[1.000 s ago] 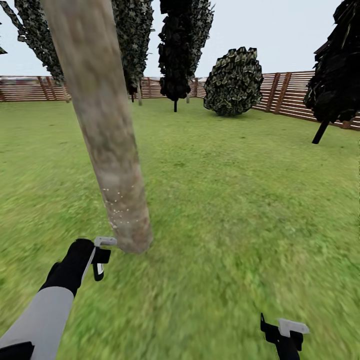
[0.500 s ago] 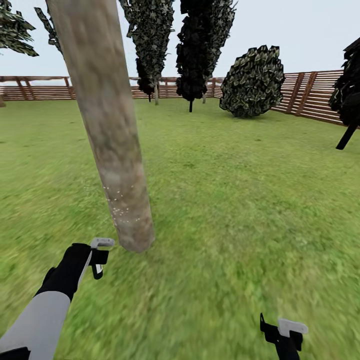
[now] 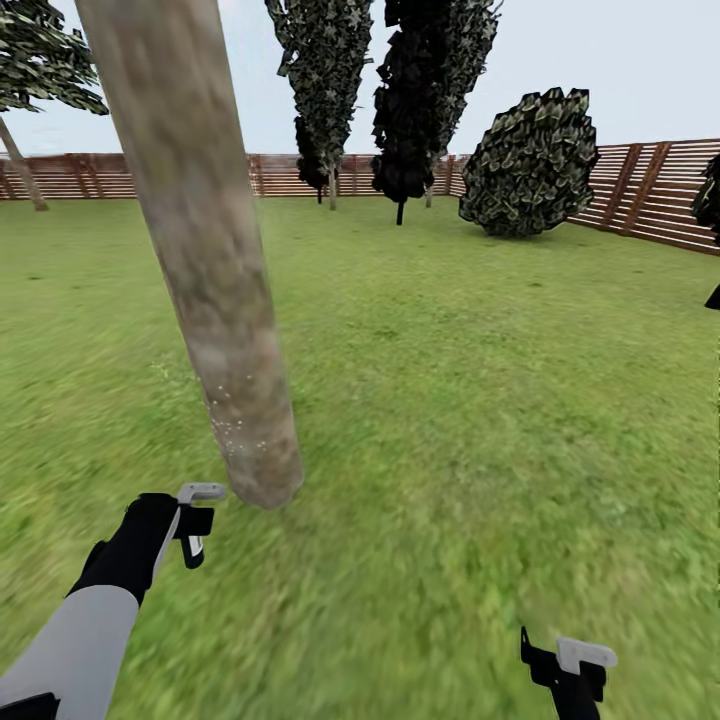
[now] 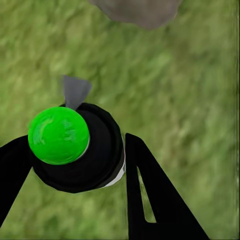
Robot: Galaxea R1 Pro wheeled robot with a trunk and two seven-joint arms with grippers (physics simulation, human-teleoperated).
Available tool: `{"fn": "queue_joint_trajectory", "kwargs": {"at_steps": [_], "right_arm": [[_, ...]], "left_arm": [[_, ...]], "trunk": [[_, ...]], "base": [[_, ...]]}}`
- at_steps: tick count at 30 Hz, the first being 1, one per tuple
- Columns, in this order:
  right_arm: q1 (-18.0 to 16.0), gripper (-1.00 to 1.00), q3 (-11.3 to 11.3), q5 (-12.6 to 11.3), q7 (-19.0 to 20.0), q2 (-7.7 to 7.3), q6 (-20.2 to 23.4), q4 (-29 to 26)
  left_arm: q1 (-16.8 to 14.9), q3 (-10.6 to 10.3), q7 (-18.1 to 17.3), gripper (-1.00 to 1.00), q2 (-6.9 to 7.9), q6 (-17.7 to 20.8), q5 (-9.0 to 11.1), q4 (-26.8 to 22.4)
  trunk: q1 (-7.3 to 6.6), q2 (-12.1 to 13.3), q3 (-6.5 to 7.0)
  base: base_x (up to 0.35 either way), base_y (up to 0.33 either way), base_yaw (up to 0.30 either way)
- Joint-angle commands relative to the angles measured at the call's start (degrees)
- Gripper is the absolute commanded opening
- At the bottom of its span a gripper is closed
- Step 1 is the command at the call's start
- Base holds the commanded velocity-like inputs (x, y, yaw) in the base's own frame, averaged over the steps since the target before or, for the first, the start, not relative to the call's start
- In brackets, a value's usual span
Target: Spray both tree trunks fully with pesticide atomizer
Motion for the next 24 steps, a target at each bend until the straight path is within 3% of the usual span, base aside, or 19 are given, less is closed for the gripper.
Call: {"fn": "queue_joint_trajectory", "kwargs": {"at_steps": [1,12,24], "right_arm": [[0.0,1.0,0.0,0.0,0.0,0.0,0.0,0.0],[0.0,1.0,0.0,0.0,0.0,0.01,0.0,0.0],[0.0,1.0,0.0,0.0,0.0,0.06,0.0,0.0]], "left_arm": [[0.0,0.0,0.0,-1.0,-0.01,0.0,0.0,0.0],[0.0,0.1,0.1,-1.0,0.08,-0.1,-0.2,0.0],[0.0,0.1,0.1,-1.0,0.14,-0.1,-0.2,0.0]], "trunk": [[0.0,0.0,0.0],[0.0,0.0,0.0],[0.0,0.0,0.0]], "base": [[0.017,-0.274,0.0],[0.085,-0.274,0.013],[0.091,-0.274,0.241]]}}
